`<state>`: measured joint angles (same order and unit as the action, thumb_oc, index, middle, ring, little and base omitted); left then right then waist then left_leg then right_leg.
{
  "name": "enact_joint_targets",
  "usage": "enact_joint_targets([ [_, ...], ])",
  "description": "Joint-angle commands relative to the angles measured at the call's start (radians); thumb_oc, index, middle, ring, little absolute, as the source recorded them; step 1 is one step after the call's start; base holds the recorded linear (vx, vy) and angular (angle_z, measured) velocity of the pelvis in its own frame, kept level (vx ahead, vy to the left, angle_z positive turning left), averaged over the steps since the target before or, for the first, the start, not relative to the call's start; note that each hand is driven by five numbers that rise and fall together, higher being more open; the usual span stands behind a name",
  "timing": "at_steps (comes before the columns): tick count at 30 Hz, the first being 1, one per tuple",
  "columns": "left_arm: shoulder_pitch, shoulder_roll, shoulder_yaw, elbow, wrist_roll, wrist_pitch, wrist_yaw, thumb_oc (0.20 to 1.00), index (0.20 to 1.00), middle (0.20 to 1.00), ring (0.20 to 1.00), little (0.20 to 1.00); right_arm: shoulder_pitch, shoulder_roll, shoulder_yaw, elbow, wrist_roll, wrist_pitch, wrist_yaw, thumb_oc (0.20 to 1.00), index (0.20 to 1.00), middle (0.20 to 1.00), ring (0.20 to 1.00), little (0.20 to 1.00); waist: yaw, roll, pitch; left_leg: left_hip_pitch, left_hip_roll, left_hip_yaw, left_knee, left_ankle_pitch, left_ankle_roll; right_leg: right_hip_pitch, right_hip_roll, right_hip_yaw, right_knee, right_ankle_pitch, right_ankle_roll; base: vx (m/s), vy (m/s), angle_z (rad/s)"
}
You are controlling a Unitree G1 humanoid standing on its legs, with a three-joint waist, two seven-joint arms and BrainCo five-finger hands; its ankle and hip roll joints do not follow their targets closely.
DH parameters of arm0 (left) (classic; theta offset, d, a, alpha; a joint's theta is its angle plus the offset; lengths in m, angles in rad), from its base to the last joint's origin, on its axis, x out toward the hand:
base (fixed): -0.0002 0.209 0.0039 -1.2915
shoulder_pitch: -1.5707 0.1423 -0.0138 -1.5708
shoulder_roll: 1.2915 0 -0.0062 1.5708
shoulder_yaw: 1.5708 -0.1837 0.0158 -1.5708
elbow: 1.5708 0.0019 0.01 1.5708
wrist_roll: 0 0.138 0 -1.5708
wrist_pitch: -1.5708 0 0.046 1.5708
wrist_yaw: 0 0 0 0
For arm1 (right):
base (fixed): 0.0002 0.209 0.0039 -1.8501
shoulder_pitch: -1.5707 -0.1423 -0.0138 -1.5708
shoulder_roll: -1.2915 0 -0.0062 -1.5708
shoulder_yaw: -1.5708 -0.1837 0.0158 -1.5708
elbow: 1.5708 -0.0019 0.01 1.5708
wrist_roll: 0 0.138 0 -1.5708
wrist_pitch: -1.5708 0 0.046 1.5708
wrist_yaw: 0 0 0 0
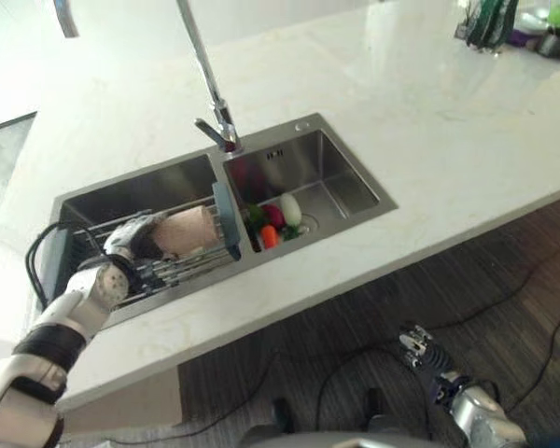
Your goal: Place the dishes in the dishwasher.
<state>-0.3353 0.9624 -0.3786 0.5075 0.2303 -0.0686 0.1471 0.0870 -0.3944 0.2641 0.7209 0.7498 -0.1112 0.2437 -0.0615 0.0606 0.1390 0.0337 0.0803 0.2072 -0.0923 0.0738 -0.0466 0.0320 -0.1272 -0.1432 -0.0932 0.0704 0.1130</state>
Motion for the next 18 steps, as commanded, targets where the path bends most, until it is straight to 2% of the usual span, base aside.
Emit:
enact_joint_targets([
  [1, -0.062, 0.018, 0.147, -0.010, -0.071, -0.047, 0.167, 0.200, 0.200, 0.200, 0.200, 0.200, -0.008, 0.048, 0.006, 0.007, 0.038, -0.076, 0.015, 1.000, 1.000, 1.000, 1.000, 1.000, 0.035, -0.022, -0.004, 0.033, 0.020, -0.071, 0.005, -0.081, -0.027, -0.027, -0.141, -0.049, 0.018, 0.044, 0.129, 0.04, -0.136, 0.16],
  [4, -0.032, 0.014, 0.200, -0.061, -0.006, -0.080, 0.260, 0.200, 0.200, 0.200, 0.200, 0.200, 0.006, 0.086, 0.007, 0.020, 0.057, -0.095, -0.003, 1.000, 1.000, 1.000, 1.000, 1.000, 0.053, -0.030, -0.018, 0.039, 0.020, -0.081, 0.006, -0.085, -0.026, -0.008, -0.142, -0.061, 0.017, 0.035, 0.129, 0.02, -0.098, 0.18],
  [7, -0.017, 0.032, 0.253, -0.100, -0.005, -0.096, 0.341, 0.200, 0.200, 0.200, 0.200, 0.200, 0.015, 0.117, 0.001, 0.054, 0.070, -0.113, -0.001, 1.000, 1.000, 1.000, 1.000, 1.000, 0.070, -0.031, -0.031, 0.046, 0.018, -0.094, 0.008, -0.090, -0.024, 0.009, -0.144, -0.074, 0.020, 0.027, 0.130, 0.04, -0.087, 0.14],
  [10, 0.015, 0.046, 0.315, -0.156, 0.037, -0.098, 0.384, 0.200, 0.200, 0.200, 0.200, 0.200, 0.019, 0.142, -0.006, 0.084, 0.061, -0.122, 0.015, 1.000, 1.000, 1.000, 1.000, 1.000, 0.093, -0.030, -0.040, 0.054, 0.021, -0.112, 0.013, -0.095, -0.023, 0.024, -0.140, -0.087, 0.033, 0.010, 0.125, 0.04, -0.103, 0.10],
  [13, 0.079, 0.045, 0.388, -0.267, 0.088, -0.057, 0.367, 0.200, 0.200, 0.200, 0.200, 0.200, 0.016, 0.154, -0.005, 0.099, 0.034, -0.119, 0.022, 1.000, 1.000, 1.000, 1.000, 1.000, 0.125, -0.027, -0.043, 0.050, 0.036, -0.126, 0.035, -0.093, -0.032, 0.040, -0.133, -0.101, 0.048, -0.014, 0.111, 0.02, -0.166, 0.24],
  [15, 0.160, 0.056, 0.467, -0.376, 0.118, -0.003, 0.388, 0.200, 0.200, 0.200, 0.200, 0.200, -0.013, 0.146, 0.002, 0.141, 0.009, -0.107, 0.027, 1.000, 1.000, 1.000, 1.000, 1.000, 0.174, -0.024, -0.045, 0.038, 0.060, -0.158, 0.060, -0.091, -0.051, 0.069, -0.109, -0.119, 0.039, -0.037, 0.086, -0.01, -0.338, 0.31],
  [18, 0.251, 0.072, 0.566, -0.420, 0.123, -0.021, 0.434, 0.200, 0.200, 0.200, 0.200, 0.200, -0.044, 0.136, 0.011, 0.189, -0.022, -0.098, 0.031, 1.000, 1.000, 1.000, 1.000, 1.000, 0.220, -0.025, -0.048, 0.033, 0.079, -0.186, 0.071, -0.081, -0.069, 0.092, -0.075, -0.138, 0.036, -0.061, 0.055, -0.01, -0.324, 0.43],
])
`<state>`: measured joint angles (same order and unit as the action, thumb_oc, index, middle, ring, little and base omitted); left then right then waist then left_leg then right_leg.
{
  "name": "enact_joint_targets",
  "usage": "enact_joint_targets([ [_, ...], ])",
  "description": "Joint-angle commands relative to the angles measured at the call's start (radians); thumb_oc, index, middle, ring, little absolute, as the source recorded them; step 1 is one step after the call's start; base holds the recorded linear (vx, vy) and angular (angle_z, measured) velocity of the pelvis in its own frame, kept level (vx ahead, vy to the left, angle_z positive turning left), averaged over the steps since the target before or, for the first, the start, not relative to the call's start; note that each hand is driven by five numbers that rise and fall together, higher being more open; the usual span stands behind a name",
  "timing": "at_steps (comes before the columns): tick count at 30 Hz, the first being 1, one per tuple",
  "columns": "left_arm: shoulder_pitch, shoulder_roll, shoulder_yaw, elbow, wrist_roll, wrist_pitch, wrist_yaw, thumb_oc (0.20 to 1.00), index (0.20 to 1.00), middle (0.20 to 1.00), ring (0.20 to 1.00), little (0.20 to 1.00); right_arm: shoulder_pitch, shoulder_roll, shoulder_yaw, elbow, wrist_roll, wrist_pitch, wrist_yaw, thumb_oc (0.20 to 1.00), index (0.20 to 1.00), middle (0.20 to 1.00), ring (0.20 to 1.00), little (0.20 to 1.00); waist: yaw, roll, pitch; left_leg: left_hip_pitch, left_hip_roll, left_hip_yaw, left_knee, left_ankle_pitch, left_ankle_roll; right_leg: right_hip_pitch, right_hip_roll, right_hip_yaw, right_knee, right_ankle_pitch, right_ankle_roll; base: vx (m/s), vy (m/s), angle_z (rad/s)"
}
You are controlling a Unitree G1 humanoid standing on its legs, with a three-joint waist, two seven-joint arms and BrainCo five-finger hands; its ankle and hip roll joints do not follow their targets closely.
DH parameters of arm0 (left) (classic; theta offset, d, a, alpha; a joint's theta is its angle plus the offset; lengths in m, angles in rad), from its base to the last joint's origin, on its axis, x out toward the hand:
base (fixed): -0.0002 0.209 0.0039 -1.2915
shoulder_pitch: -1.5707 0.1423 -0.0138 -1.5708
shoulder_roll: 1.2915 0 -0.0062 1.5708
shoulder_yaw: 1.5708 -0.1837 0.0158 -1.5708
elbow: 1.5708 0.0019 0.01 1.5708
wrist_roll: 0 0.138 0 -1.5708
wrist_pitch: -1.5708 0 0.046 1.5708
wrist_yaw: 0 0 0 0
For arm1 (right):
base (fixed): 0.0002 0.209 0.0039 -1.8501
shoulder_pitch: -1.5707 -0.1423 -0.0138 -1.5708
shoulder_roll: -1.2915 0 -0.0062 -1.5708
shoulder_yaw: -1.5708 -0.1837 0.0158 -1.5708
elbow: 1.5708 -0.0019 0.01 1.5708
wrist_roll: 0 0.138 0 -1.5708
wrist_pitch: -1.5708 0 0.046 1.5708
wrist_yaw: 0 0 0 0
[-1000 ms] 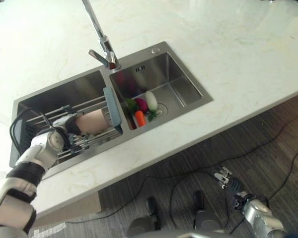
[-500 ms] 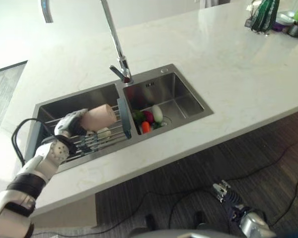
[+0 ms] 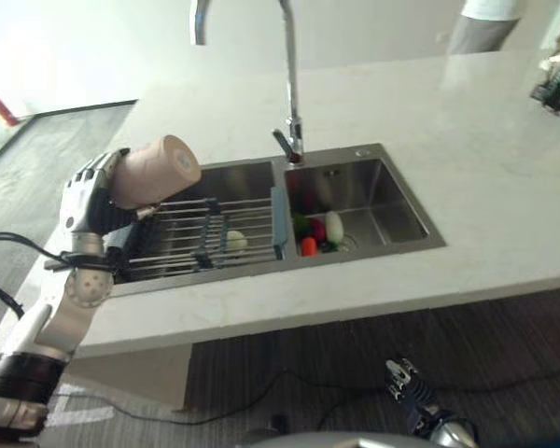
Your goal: Place the dishes in the dishwasher.
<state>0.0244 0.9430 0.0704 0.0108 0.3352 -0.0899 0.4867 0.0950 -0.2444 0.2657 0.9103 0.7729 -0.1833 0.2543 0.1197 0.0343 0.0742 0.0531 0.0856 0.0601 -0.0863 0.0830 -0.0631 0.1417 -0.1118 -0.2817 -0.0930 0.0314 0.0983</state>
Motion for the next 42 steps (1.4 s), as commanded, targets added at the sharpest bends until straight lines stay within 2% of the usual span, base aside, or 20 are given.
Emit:
enact_joint_targets([
  [1, -0.062, 0.088, 0.171, 0.050, 0.007, 0.007, 0.116, 0.200, 0.200, 0.200, 0.200, 0.200, -0.068, -0.020, 0.017, 0.026, -0.070, -0.022, 0.016, 1.000, 1.000, 1.000, 1.000, 1.000, 0.066, 0.001, 0.018, 0.003, 0.082, -0.060, 0.084, -0.090, -0.062, -0.009, -0.068, -0.003, 0.040, -0.043, 0.047, -0.02, -0.344, 0.50],
  [3, 0.002, 0.072, 0.233, 0.026, -0.004, -0.006, 0.133, 0.200, 0.200, 0.200, 0.200, 0.200, -0.086, -0.024, 0.032, 0.054, -0.092, -0.016, 0.005, 1.000, 1.000, 1.000, 1.000, 1.000, 0.099, 0.002, 0.024, -0.023, 0.089, -0.091, 0.113, -0.080, -0.073, 0.001, -0.046, -0.013, 0.041, -0.058, 0.024, -0.02, -0.327, 0.47],
  [5, 0.075, 0.037, 0.294, 0.005, 0.006, -0.025, 0.138, 0.200, 0.200, 0.200, 0.200, 0.200, -0.103, -0.024, 0.042, 0.096, -0.114, -0.007, 0.000, 1.000, 1.000, 1.000, 1.000, 1.000, 0.142, 0.009, 0.028, -0.063, 0.095, -0.144, 0.132, -0.025, -0.091, 0.019, -0.014, -0.041, 0.026, -0.069, -0.002, -0.02, -0.268, 0.69],
  [7, 0.122, 0.001, 0.337, -0.028, 0.024, -0.058, 0.114, 0.200, 0.200, 0.200, 0.200, 0.200, -0.107, -0.017, 0.048, 0.128, -0.125, -0.012, -0.017, 1.000, 1.000, 1.000, 1.000, 1.000, 0.187, 0.024, 0.028, -0.092, 0.082, -0.170, 0.118, 0.007, -0.103, 0.038, 0.013, -0.100, 0.013, -0.085, -0.019, -0.08, -0.180, 0.82],
  [8, 0.118, -0.013, 0.338, -0.038, 0.032, -0.066, 0.105, 0.200, 0.200, 0.200, 0.200, 0.200, -0.097, -0.018, 0.048, 0.122, -0.143, -0.011, -0.040, 1.000, 1.000, 1.000, 1.000, 1.000, 0.190, 0.027, 0.028, -0.128, 0.062, -0.150, 0.146, 0.004, -0.103, 0.036, 0.010, -0.140, 0.012, -0.087, -0.020, -0.14, -0.179, 0.94],
  [10, 0.097, -0.019, 0.317, -0.025, 0.048, -0.087, 0.126, 0.200, 0.200, 0.200, 0.200, 0.200, -0.093, -0.026, 0.052, 0.113, -0.140, -0.006, -0.068, 1.000, 1.000, 1.000, 1.000, 1.000, 0.180, 0.018, 0.023, -0.151, 0.013, -0.097, 0.242, -0.075, -0.090, 0.026, 0.005, -0.154, 0.009, -0.096, -0.021, -0.21, -0.139, 1.79],
  [11, 0.088, -0.019, 0.298, -0.043, 0.063, -0.109, 0.143, 0.200, 0.200, 0.200, 0.200, 0.200, -0.094, -0.034, 0.044, 0.106, -0.094, -0.004, -0.094, 1.000, 1.000, 1.000, 1.000, 1.000, 0.158, -0.001, 0.030, -0.178, -0.012, 0.000, 0.393, -0.109, -0.066, 0.001, -0.011, -0.176, 0.011, -0.074, -0.028, -0.29, -0.088, 1.86],
  [13, 0.081, -0.026, 0.278, -0.062, 0.086, -0.126, 0.169, 0.200, 0.200, 0.200, 0.200, 0.200, -0.092, -0.040, 0.021, 0.091, -0.053, 0.002, -0.108, 1.000, 1.000, 1.000, 1.000, 1.000, 0.124, -0.016, 0.033, -0.181, -0.006, 0.080, 0.521, -0.148, -0.034, -0.028, -0.016, -0.214, 0.025, -0.054, -0.035, -0.25, -0.067, 1.54],
  [15, 0.069, -0.040, 0.260, -0.088, 0.098, -0.141, 0.170, 0.200, 0.200, 0.200, 0.200, 0.200, -0.065, -0.042, -0.028, 0.061, -0.034, -0.002, -0.124, 1.000, 1.000, 1.000, 1.000, 1.000, 0.070, -0.020, 0.029, -0.131, 0.028, 0.139, 0.632, -0.115, -0.050, -0.064, -0.005, -0.264, 0.052, -0.052, -0.060, -0.29, 0.025, 2.19],
  [17, 0.016, -0.046, 0.218, -0.098, 0.092, -0.139, 0.125, 0.200, 0.200, 0.200, 0.200, 0.200, -0.021, -0.053, -0.100, 0.044, -0.071, -0.018, -0.115, 1.000, 1.000, 1.000, 1.000, 1.000, 0.003, -0.020, 0.012, -0.043, 0.077, 0.156, 0.696, -0.040, -0.103, -0.096, 0.003, -0.318, 0.062, -0.045, -0.080, -0.38, 0.175, 2.65],
  [19, -0.025, -0.037, 0.178, -0.094, 0.081, -0.117, 0.117, 0.200, 0.200, 0.200, 0.200, 0.200, -0.014, -0.080, -0.134, 0.051, -0.092, -0.021, -0.091, 1.000, 1.000, 1.000, 1.000, 1.000, -0.036, -0.008, -0.004, 0.029, 0.086, 0.156, 0.594, -0.044, -0.105, -0.142, 0.002, -0.333, 0.090, -0.044, -0.078, -0.40, 0.339, 2.09],
  [20, -0.041, -0.031, 0.153, -0.099, 0.080, -0.108, 0.113, 0.200, 0.200, 0.200, 0.200, 0.200, -0.015, -0.094, -0.161, 0.061, -0.101, -0.020, -0.076, 1.000, 1.000, 1.000, 1.000, 1.000, -0.054, 0.009, -0.009, 0.075, 0.041, 0.159, 0.479, -0.092, -0.078, -0.192, -0.010, -0.333, 0.137, -0.037, -0.068, -0.44, 0.447, 0.06],
  [23, -0.091, -0.019, 0.100, -0.132, 0.082, -0.111, 0.061, 0.200, 0.200, 0.200, 0.200, 0.200, -0.013, -0.107, -0.217, 0.083, -0.088, -0.027, -0.070, 1.000, 1.000, 1.000, 1.000, 1.000, -0.090, 0.016, -0.009, 0.164, 0.000, 0.205, 0.235, -0.166, -0.044, -0.254, -0.077, -0.360, 0.171, 0.049, 0.000, -0.48, 0.423, 0.57],
  [26, -0.117, 0.000, 0.065, -0.156, 0.088, -0.149, 0.013, 0.200, 0.200, 0.200, 0.200, 0.200, -0.007, -0.098, -0.240, 0.092, -0.056, -0.025, -0.069, 1.000, 1.000, 1.000, 1.000, 1.000, -0.083, 0.002, -0.003, 0.178, -0.060, 0.173, 0.094, -0.269, 0.011, -0.266, -0.146, -0.337, 0.149, 0.155, 0.084, -0.36, 0.251, 0.92],
  [28, -0.126, 0.022, 0.053, -0.165, 0.074, -0.155, -0.013, 0.200, 0.200, 0.200, 0.200, 0.200, -0.006, -0.083, -0.249, 0.089, -0.071, -0.024, -0.066, 1.000, 1.000, 1.000, 1.000, 1.000, -0.073, 0.000, 0.004, 0.171, -0.080, 0.128, 0.061, -0.268, 0.030, -0.267, -0.170, -0.306, 0.140, 0.189, 0.115, -0.29, 0.133, 0.66],
  [30, -0.149, 0.045, 0.021, -0.153, 0.054, -0.175, -0.027, 0.200, 0.200, 0.200, 0.200, 0.200, -0.007, -0.059, -0.259, 0.102, -0.070, -0.024, -0.063, 1.000, 1.000, 1.000, 1.000, 1.000, -0.085, -0.001, 0.015, 0.163, -0.095, 0.060, 0.037, -0.259, 0.055, -0.275, -0.191, -0.184, 0.178, 0.200, 0.138, -0.33, 0.042, 1.59],
  [31, -0.295, -0.014, -0.152, -0.090, 0.107, -0.254, -0.040, 0.200, 0.200, 0.200, 0.200, 0.200, 0.016, -0.029, -0.282, 0.143, 0.013, -0.047, -0.051, 1.000, 1.000, 1.000, 1.000, 1.000, -0.165, -0.007, 0.023, 0.082, -0.094, -0.094, 0.056, -0.206, 0.090, -0.275, -0.112, 0.194, 0.284, 0.088, 0.087, -0.29, -0.016, 2.77],
  [32, -0.310, -0.037, -0.169, -0.090, 0.127, -0.254, -0.049, 0.200, 0.200, 0.200, 0.200, 0.200, 0.023, -0.024, -0.282, 0.146, 0.015, -0.049, -0.049, 1.000, 1.000, 1.000, 1.000, 1.000, -0.169, -0.006, 0.019, 0.078, -0.090, -0.106, 0.045, -0.196, 0.089, -0.247, -0.096, 0.195, 0.275, 0.049, 0.081, -0.22, -0.062, 3.69],
  [34, -0.396, -0.055, -0.242, -0.094, 0.113, -0.186, -0.083, 0.200, 0.200, 0.200, 0.200, 0.200, 0.025, -0.015, -0.259, 0.157, -0.029, -0.037, -0.023, 1.000, 1.000, 1.000, 1.000, 1.000, -0.176, -0.025, 0.017, 0.065, -0.067, -0.109, 0.036, -0.162, 0.061, -0.197, -0.085, 0.186, 0.188, 0.038, 0.079, 0.00, -0.105, 3.60],
  [42, -0.343, -0.065, -0.178, -0.185, 0.065, -0.102, -0.151, 0.200, 0.200, 0.200, 0.200, 0.200, -0.037, -0.015, -0.138, 0.151, -0.092, 0.016, -0.060, 1.000, 1.000, 1.000, 1.000, 1.000, -0.101, -0.031, -0.009, 0.054, -0.006, -0.053, 0.012, -0.114, 0.001, -0.065, -0.059, 0.108, 0.026, 0.026, 0.061, 0.00, -0.099, 0.46],
])
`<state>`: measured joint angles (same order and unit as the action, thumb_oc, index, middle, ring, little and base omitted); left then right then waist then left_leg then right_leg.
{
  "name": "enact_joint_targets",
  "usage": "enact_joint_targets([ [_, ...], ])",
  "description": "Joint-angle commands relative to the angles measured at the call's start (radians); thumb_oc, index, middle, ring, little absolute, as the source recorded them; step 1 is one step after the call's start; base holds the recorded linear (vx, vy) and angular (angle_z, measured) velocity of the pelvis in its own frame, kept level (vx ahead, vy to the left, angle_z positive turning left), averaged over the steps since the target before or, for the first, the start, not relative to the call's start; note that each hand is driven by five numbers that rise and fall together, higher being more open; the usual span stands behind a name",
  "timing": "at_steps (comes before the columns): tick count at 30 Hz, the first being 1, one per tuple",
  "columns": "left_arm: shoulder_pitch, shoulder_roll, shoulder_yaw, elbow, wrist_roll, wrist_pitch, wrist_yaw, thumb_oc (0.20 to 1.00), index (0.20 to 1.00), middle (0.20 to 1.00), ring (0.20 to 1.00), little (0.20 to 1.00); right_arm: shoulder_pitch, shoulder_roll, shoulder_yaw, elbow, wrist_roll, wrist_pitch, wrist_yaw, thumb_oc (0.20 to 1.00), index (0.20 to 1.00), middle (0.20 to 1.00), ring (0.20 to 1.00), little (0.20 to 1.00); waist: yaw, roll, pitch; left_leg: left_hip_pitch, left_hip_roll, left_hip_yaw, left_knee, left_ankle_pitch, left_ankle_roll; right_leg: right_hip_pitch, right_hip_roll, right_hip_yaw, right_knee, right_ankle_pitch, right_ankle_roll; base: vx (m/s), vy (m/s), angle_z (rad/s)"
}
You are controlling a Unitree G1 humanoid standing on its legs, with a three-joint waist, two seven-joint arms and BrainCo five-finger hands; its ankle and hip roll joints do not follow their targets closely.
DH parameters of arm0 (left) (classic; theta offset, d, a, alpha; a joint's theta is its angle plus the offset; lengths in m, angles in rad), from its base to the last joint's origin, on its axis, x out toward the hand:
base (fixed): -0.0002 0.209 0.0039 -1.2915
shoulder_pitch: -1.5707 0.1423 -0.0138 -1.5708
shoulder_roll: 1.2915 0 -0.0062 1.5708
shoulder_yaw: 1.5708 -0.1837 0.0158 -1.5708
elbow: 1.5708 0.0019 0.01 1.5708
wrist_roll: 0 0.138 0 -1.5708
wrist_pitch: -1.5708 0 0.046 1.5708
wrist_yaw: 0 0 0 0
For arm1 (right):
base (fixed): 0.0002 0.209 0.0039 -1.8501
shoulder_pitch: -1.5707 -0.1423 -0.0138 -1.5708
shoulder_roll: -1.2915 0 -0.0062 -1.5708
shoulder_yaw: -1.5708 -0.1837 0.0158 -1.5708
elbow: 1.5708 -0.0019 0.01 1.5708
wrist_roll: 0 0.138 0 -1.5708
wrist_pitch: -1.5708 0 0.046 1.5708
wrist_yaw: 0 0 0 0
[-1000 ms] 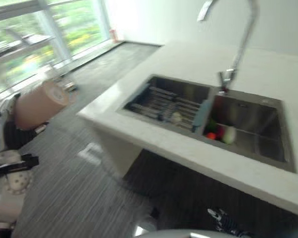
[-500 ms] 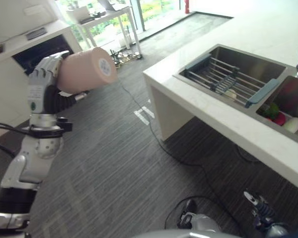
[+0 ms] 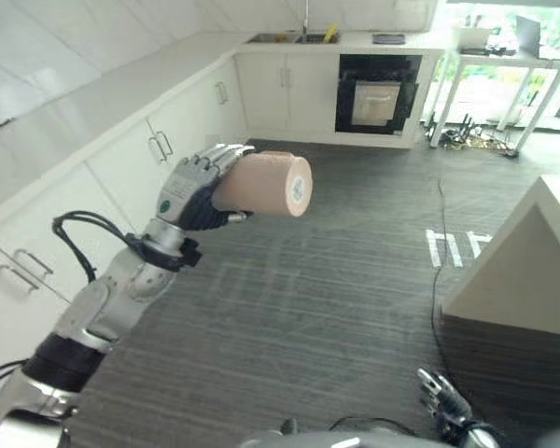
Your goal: Place the dishes in the dishwasher.
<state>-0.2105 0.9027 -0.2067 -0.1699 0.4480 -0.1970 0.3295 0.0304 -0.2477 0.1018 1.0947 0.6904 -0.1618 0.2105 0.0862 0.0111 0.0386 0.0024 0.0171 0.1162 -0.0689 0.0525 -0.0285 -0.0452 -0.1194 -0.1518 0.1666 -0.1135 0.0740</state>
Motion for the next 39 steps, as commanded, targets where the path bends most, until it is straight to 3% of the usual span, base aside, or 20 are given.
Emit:
enact_joint_targets([
  [1, -0.094, -0.025, 0.112, -0.006, -0.048, 0.005, 0.006, 0.200, 0.200, 0.200, 0.200, 0.200, 0.022, -0.011, 0.033, -0.033, -0.026, -0.001, -0.015, 1.000, 1.000, 1.000, 1.000, 1.000, -0.061, -0.007, 0.027, 0.102, 0.070, -0.105, -0.004, -0.079, -0.038, 0.125, -0.050, -0.031, -0.234, 0.167, 0.081, 0.00, -0.072, -0.80],
  [9, -0.028, -0.029, 0.177, -0.023, -0.079, 0.017, -0.028, 0.200, 0.200, 0.200, 0.200, 0.200, 0.002, -0.012, 0.073, -0.012, -0.028, -0.013, -0.009, 1.000, 1.000, 1.000, 1.000, 1.000, -0.031, -0.003, 0.031, 0.061, 0.103, -0.128, 0.050, -0.069, -0.067, 0.153, -0.005, -0.030, -0.234, 0.124, 0.035, 0.02, -0.121, -0.15],
  [13, -0.014, -0.031, 0.186, -0.006, -0.105, -0.032, -0.019, 0.200, 0.200, 0.200, 0.200, 0.200, -0.011, -0.019, 0.078, -0.003, 0.009, -0.045, -0.014, 1.000, 1.000, 1.000, 1.000, 1.000, -0.042, -0.003, 0.036, 0.033, 0.113, -0.140, 0.108, -0.059, -0.074, 0.149, 0.045, 0.017, -0.216, 0.095, -0.003, 0.05, -0.273, 0.07],
  [15, -0.009, -0.030, 0.190, 0.011, -0.118, -0.054, 0.005, 0.200, 0.200, 0.200, 0.200, 0.200, -0.017, -0.034, 0.073, 0.006, -0.001, -0.049, -0.012, 1.000, 1.000, 1.000, 1.000, 1.000, -0.057, -0.006, 0.044, 0.009, 0.115, -0.132, 0.215, -0.032, -0.068, 0.142, 0.062, 0.045, -0.206, 0.090, -0.017, 0.06, -0.303, -0.23],
  [17, -0.002, -0.024, 0.200, 0.022, -0.133, -0.059, 0.021, 0.200, 0.200, 0.200, 0.200, 0.200, -0.017, -0.054, 0.061, 0.004, -0.024, -0.031, -0.008, 1.000, 1.000, 1.000, 1.000, 1.000, -0.070, -0.020, 0.065, -0.048, 0.108, -0.103, 0.406, -0.016, -0.050, 0.142, 0.068, 0.060, -0.191, 0.095, -0.032, 0.11, -0.321, -0.67],
  [19, -0.014, -0.021, 0.189, 0.039, -0.133, -0.051, 0.029, 0.200, 0.200, 0.200, 0.200, 0.200, -0.006, -0.062, 0.058, 0.008, -0.030, -0.022, -0.022, 1.000, 1.000, 1.000, 1.000, 1.000, -0.061, -0.020, 0.091, -0.111, 0.017, -0.128, 0.508, -0.055, -0.015, 0.157, 0.085, 0.077, -0.184, 0.105, -0.036, 0.20, -0.197, -0.81],
  [20, -0.023, -0.023, 0.187, 0.036, -0.128, -0.040, 0.025, 0.200, 0.200, 0.200, 0.200, 0.200, -0.008, -0.060, 0.046, 0.026, -0.030, -0.018, -0.022, 1.000, 1.000, 1.000, 1.000, 1.000, -0.055, -0.018, 0.097, -0.124, -0.031, -0.131, 0.446, -0.064, -0.003, 0.163, 0.098, 0.094, -0.180, 0.103, -0.032, 0.20, -0.044, -0.75],
  [21, -0.022, -0.024, 0.188, 0.035, -0.127, -0.040, 0.025, 0.200, 0.200, 0.200, 0.200, 0.200, -0.008, -0.059, 0.044, 0.029, -0.030, -0.017, -0.022, 1.000, 1.000, 1.000, 1.000, 1.000, -0.053, -0.018, 0.098, -0.121, -0.035, -0.129, 0.431, -0.065, -0.001, 0.165, 0.099, 0.098, -0.180, 0.101, -0.031, 0.29, 0.051, -0.80],
  [22, -0.021, -0.039, 0.180, 0.026, -0.112, -0.024, 0.030, 0.200, 0.200, 0.200, 0.200, 0.200, -0.003, -0.055, 0.033, 0.035, -0.043, -0.011, -0.027, 1.000, 1.000, 1.000, 1.000, 1.000, -0.049, -0.009, 0.102, -0.133, -0.040, -0.128, 0.320, -0.028, -0.008, 0.181, 0.112, 0.110, -0.177, 0.091, -0.030, 0.36, 0.130, -1.02],
  [23, -0.022, -0.051, 0.173, 0.019, -0.106, -0.010, 0.036, 0.200, 0.200, 0.200, 0.200, 0.200, 0.009, -0.051, 0.024, 0.045, -0.051, -0.014, -0.024, 1.000, 1.000, 1.000, 1.000, 1.000, -0.040, 0.006, 0.106, -0.181, -0.044, -0.130, 0.214, 0.053, -0.029, 0.208, 0.133, 0.123, -0.176, 0.079, -0.036, 0.40, 0.150, -0.72],
  [25, -0.030, -0.064, 0.170, 0.030, -0.100, -0.013, 0.031, 0.200, 0.200, 0.200, 0.200, 0.200, 0.038, -0.050, 0.016, 0.072, -0.041, -0.033, 0.000, 1.000, 1.000, 1.000, 1.000, 1.000, -0.022, 0.013, 0.113, -0.256, -0.055, -0.126, 0.105, 0.164, -0.058, 0.253, 0.158, 0.147, -0.176, 0.058, -0.046, 0.45, 0.163, -0.29],
  [26, -0.027, -0.066, 0.175, 0.035, -0.097, -0.019, 0.029, 0.200, 0.200, 0.200, 0.200, 0.200, 0.046, -0.051, 0.016, 0.077, -0.040, -0.039, 0.013, 1.000, 1.000, 1.000, 1.000, 1.000, -0.016, 0.011, 0.115, -0.270, -0.056, -0.139, 0.088, 0.181, -0.063, 0.262, 0.161, 0.157, -0.173, 0.050, -0.049, 0.51, 0.221, -0.21],
  [29, -0.015, -0.059, 0.198, 0.064, -0.084, -0.043, 0.028, 0.200, 0.200, 0.200, 0.200, 0.200, 0.048, -0.044, 0.022, 0.084, -0.028, -0.045, 0.002, 1.000, 1.000, 1.000, 1.000, 1.000, -0.011, 0.006, 0.107, -0.259, -0.050, -0.126, 0.083, 0.154, -0.044, 0.273, 0.159, 0.177, -0.124, 0.001, -0.050, 0.36, 0.207, -0.68],
  [32, -0.018, -0.039, 0.195, 0.080, -0.083, -0.083, 0.008, 0.200, 0.200, 0.200, 0.200, 0.200, 0.059, -0.022, -0.011, 0.102, -0.018, -0.046, -0.027, 1.000, 1.000, 1.000, 1.000, 1.000, 0.003, -0.012, 0.076, -0.201, -0.069, -0.129, 0.092, 0.086, 0.007, 0.306, 0.136, 0.161, -0.058, -0.058, -0.019, 0.41, 0.281, -0.47],
  [33, -0.029, -0.034, 0.183, 0.081, -0.083, -0.087, 0.004, 0.200, 0.200, 0.200, 0.200, 0.200, 0.064, -0.014, -0.015, 0.105, -0.019, -0.053, -0.035, 1.000, 1.000, 1.000, 1.000, 1.000, 0.004, -0.019, 0.068, -0.183, -0.080, -0.136, 0.086, 0.074, 0.019, 0.307, 0.128, 0.151, -0.037, -0.050, -0.006, 0.39, 0.337, -0.20],
  [34, -0.066, -0.016, 0.152, 0.076, -0.091, -0.091, -0.006, 0.200, 0.200, 0.200, 0.200, 0.200, 0.071, 0.005, -0.019, 0.107, -0.006, -0.070, -0.067, 1.000, 1.000, 1.000, 1.000, 1.000, 0.003, -0.031, 0.045, -0.139, -0.106, -0.151, 0.059, 0.045, 0.061, 0.273, 0.102, 0.127, 0.093, 0.023, 0.035, 0.36, 0.327, 0.14],
  [35, -0.078, -0.009, 0.143, 0.072, -0.095, -0.085, -0.009, 0.200, 0.200, 0.200, 0.200, 0.200, 0.073, 0.008, -0.022, 0.105, 0.007, -0.070, -0.076, 1.000, 1.000, 1.000, 1.000, 1.000, 0.002, -0.033, 0.038, -0.129, -0.114, -0.156, 0.054, 0.036, 0.073, 0.266, 0.098, 0.125, 0.144, 0.063, 0.049, 0.39, 0.358, 0.38],
  [36, -0.110, 0.004, 0.126, 0.068, -0.103, -0.065, -0.026, 0.200, 0.200, 0.200, 0.200, 0.200, 0.081, 0.012, -0.035, 0.103, 0.015, -0.063, -0.082, 1.000, 1.000, 1.000, 1.000, 1.000, -0.003, -0.048, 0.029, -0.106, -0.144, -0.169, 0.044, 0.017, 0.099, 0.227, 0.099, 0.146, 0.270, 0.161, 0.095, 0.24, 0.202, 0.46],
  [37, -0.128, 0.013, 0.119, 0.067, -0.113, -0.051, -0.038, 0.200, 0.200, 0.200, 0.200, 0.200, 0.083, 0.013, -0.042, 0.106, 0.009, -0.060, -0.081, 1.000, 1.000, 1.000, 1.000, 1.000, -0.009, -0.043, 0.024, -0.095, -0.145, -0.179, 0.042, 0.008, 0.109, 0.189, 0.126, 0.168, 0.347, 0.225, 0.115, 0.26, 0.190, 0.49],
  [39, -0.133, 0.017, 0.113, 0.058, -0.119, -0.023, -0.050, 0.200, 0.200, 0.200, 0.200, 0.200, 0.079, 0.016, -0.053, 0.124, -0.028, -0.063, -0.075, 1.000, 1.000, 1.000, 1.000, 1.000, -0.018, -0.017, 0.020, -0.048, -0.140, -0.218, 0.022, -0.009, 0.127, 0.063, 0.146, 0.196, 0.521, 0.258, 0.107, 0.26, 0.151, 0.36],
])
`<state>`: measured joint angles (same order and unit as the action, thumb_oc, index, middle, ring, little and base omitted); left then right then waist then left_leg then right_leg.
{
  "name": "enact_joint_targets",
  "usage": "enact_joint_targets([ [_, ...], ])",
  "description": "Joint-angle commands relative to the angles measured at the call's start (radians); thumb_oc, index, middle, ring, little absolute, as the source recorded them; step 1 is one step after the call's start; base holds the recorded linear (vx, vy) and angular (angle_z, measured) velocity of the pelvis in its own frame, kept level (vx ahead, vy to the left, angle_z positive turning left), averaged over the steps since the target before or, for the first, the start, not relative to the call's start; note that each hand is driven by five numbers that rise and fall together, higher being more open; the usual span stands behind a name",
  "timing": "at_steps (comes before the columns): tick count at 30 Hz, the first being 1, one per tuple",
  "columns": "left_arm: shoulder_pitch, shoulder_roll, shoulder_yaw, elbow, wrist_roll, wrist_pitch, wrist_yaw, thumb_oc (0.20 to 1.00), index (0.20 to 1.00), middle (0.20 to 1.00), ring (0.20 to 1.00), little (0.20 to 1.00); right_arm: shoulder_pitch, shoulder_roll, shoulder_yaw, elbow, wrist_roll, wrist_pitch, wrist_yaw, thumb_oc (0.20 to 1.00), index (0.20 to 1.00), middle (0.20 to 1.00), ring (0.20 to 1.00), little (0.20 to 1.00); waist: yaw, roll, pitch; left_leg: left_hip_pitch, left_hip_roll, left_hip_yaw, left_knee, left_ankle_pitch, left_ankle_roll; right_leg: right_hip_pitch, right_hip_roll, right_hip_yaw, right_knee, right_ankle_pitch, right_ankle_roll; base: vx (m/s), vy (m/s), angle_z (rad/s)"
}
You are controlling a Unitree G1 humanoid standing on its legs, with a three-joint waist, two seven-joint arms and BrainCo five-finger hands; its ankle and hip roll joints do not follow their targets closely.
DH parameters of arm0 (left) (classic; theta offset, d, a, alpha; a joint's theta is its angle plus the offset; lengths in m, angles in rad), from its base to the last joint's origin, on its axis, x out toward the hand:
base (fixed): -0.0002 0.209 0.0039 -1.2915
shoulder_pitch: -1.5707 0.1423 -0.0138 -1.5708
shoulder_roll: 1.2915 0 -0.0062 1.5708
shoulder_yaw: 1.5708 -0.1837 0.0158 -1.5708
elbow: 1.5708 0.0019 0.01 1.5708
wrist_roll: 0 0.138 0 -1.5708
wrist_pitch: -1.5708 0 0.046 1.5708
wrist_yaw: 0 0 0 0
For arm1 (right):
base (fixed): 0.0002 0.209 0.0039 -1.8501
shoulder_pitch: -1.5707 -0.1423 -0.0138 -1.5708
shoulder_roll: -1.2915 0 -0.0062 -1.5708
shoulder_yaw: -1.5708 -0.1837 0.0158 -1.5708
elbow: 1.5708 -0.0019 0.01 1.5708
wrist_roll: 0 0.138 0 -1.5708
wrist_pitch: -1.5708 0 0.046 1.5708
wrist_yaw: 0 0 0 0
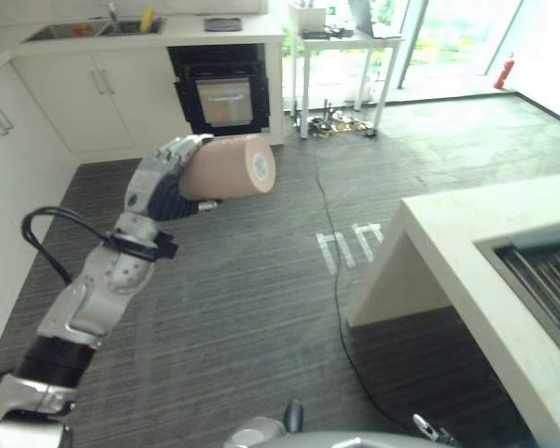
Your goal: Place the dishes in the dishwasher.
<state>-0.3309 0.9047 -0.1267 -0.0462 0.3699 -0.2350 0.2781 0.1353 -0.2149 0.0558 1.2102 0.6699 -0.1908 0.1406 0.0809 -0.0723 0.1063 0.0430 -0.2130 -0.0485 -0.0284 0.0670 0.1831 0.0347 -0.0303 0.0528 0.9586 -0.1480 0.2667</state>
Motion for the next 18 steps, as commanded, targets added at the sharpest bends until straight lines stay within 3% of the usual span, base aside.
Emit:
enact_joint_targets([
  [1, -0.003, 0.013, 0.033, -0.071, -0.038, 0.021, 0.004, 0.200, 0.200, 0.200, 0.200, 0.200, -0.027, -0.017, -0.014, 0.011, -0.015, -0.037, -0.006, 1.000, 1.000, 1.000, 1.000, 1.000, -0.019, 0.077, -0.045, -0.074, 0.089, -0.066, -0.020, -0.029, -0.081, -0.059, 0.046, -0.012, -0.279, 0.264, -0.103, 0.24, 0.113, 0.13],
  [4, -0.014, -0.002, 0.005, -0.064, -0.021, 0.031, 0.024, 0.200, 0.200, 0.200, 0.200, 0.200, -0.027, -0.028, -0.033, 0.007, -0.023, -0.036, -0.001, 1.000, 1.000, 1.000, 1.000, 1.000, -0.064, 0.093, -0.027, -0.025, 0.082, -0.105, -0.018, -0.050, -0.083, -0.158, 0.021, -0.011, -0.442, 0.223, -0.140, 0.25, -0.011, 0.36],
  [5, -0.035, -0.008, -0.012, -0.051, -0.011, 0.031, 0.035, 0.200, 0.200, 0.200, 0.200, 0.200, -0.027, -0.038, -0.037, 0.006, -0.013, -0.035, 0.010, 1.000, 1.000, 1.000, 1.000, 1.000, -0.082, 0.092, -0.012, -0.003, 0.086, -0.115, -0.020, -0.064, -0.087, -0.181, -0.008, -0.021, -0.566, 0.236, -0.146, 0.23, -0.096, 0.79],
  [7, -0.044, -0.011, -0.031, -0.033, 0.003, 0.023, 0.057, 0.200, 0.200, 0.200, 0.200, 0.200, -0.037, -0.041, -0.054, 0.022, -0.021, -0.037, 0.025, 1.000, 1.000, 1.000, 1.000, 1.000, -0.101, 0.099, 0.014, 0.031, 0.125, -0.103, -0.007, -0.099, -0.097, -0.243, -0.030, -0.020, -0.609, 0.277, -0.145, 0.19, -0.155, 0.78],
  [8, -0.031, -0.016, -0.027, -0.033, 0.011, 0.008, 0.065, 0.200, 0.200, 0.200, 0.200, 0.200, -0.050, -0.049, -0.044, 0.021, 0.003, -0.030, 0.019, 1.000, 1.000, 1.000, 1.000, 1.000, -0.084, 0.093, 0.012, 0.023, 0.132, -0.108, -0.014, -0.092, -0.107, -0.184, -0.040, -0.043, -0.677, 0.214, -0.142, 0.15, -0.184, 0.54],
  [11, -0.014, -0.029, -0.027, -0.068, 0.026, 0.015, 0.049, 0.200, 0.200, 0.200, 0.200, 0.200, -0.071, -0.049, -0.035, 0.015, 0.030, -0.026, 0.000, 1.000, 1.000, 1.000, 1.000, 1.000, -0.070, 0.076, -0.008, 0.035, 0.143, -0.090, -0.016, -0.094, -0.119, -0.078, -0.058, -0.096, -0.845, 0.182, -0.140, 0.17, -0.129, 0.34],
  [18, -0.016, -0.008, -0.020, -0.078, 0.003, 0.049, 0.026, 0.200, 0.200, 0.200, 0.200, 0.200, -0.064, -0.051, -0.014, -0.006, 0.009, 0.001, -0.019, 1.000, 1.000, 1.000, 1.000, 1.000, -0.075, 0.072, -0.037, 0.059, 0.159, -0.016, -0.029, -0.116, -0.133, -0.013, -0.061, -0.118, -0.944, 0.197, -0.139, 0.06, -0.035, -0.01],
])
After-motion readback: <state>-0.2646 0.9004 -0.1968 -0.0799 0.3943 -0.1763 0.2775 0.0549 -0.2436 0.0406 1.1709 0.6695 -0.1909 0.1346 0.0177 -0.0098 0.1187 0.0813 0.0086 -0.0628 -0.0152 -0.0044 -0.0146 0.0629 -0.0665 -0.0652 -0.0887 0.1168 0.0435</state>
